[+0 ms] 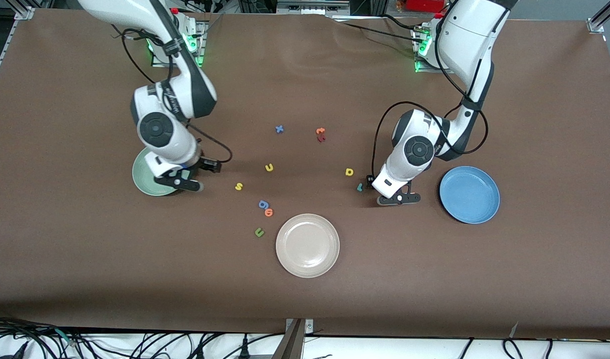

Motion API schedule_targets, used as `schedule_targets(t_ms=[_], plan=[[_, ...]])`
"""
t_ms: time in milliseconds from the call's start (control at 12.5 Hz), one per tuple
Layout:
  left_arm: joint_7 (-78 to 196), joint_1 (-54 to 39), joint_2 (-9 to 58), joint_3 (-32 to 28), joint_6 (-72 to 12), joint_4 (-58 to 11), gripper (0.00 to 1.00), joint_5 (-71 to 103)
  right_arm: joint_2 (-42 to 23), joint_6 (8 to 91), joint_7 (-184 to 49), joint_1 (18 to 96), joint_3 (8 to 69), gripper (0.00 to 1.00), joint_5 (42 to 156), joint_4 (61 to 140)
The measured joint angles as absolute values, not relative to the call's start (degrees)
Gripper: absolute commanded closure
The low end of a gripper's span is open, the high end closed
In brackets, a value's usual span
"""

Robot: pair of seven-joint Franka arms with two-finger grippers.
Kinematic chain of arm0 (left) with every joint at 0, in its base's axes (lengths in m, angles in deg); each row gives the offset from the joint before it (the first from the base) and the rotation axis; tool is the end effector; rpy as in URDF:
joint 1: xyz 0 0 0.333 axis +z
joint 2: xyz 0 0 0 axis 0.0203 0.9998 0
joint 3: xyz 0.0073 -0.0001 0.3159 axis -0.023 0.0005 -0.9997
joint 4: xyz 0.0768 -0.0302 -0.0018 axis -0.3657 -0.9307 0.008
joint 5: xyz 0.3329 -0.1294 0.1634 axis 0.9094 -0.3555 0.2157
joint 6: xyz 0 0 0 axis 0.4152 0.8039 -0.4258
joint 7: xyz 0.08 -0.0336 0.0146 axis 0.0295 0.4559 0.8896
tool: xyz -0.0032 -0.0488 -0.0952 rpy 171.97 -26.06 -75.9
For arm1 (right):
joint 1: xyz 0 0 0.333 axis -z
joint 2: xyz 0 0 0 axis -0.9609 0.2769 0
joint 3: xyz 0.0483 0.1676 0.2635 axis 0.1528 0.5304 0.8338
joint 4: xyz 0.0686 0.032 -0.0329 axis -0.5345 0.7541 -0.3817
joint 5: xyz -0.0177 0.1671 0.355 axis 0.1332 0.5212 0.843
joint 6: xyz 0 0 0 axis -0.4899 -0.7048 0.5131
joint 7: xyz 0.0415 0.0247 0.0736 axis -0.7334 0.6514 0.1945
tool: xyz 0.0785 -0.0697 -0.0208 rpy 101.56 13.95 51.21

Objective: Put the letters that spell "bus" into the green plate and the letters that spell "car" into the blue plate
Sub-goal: 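Grasp the yellow s with the right gripper while the left gripper carries c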

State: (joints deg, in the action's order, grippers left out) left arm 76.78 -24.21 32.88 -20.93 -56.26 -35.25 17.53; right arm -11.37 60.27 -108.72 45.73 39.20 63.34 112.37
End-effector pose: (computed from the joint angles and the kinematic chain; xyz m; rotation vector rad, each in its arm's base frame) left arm 0.5570 -0.2559 0.1658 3.0885 0.1490 -0.1136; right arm 0.5549 0.2456 0.2761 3.0468 -0.3429 -0.1449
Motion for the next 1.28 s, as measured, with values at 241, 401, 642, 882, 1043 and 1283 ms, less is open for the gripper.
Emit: schedule_targets(t_ms=[241,401,642,882,1043,1283], plan=[[76.78,-24.63,32.86,-20.97,-56.37,-35.16,0.87,17.53,-5.2,63.16,-115.89,45.39,41.76,0.5,63.34,106.66],[76.74,-24.63,32.81,-20.96,-56.34,-35.17,0.93,17.53,-1.35,67.78,-116.85,45.34,41.95,0.53,63.34,105.25],[73.89,-24.62,32.78,-21.1,-56.34,-35.13,0.95,17.53,2.24,72.36,-117.45,44.95,42.22,0.56,63.34,104.89],[67.35,-24.14,31.65,-24.2,-55.13,-34.73,0.94,17.53,4.04,74.19,-118.14,43.85,42.26,0.64,63.34,104.88],[60.63,-21.83,28.7,-25.53,-52.58,-34.45,0.94,17.53,4.12,74.3,-118.34,43.76,42.24,0.81,63.34,104.81],[46.1,-18.64,25.42,-28.82,-50.1,-34.47,0.92,17.53,4.07,74.28,-118.35,43.78,42.17,0.86,63.34,104.74]])
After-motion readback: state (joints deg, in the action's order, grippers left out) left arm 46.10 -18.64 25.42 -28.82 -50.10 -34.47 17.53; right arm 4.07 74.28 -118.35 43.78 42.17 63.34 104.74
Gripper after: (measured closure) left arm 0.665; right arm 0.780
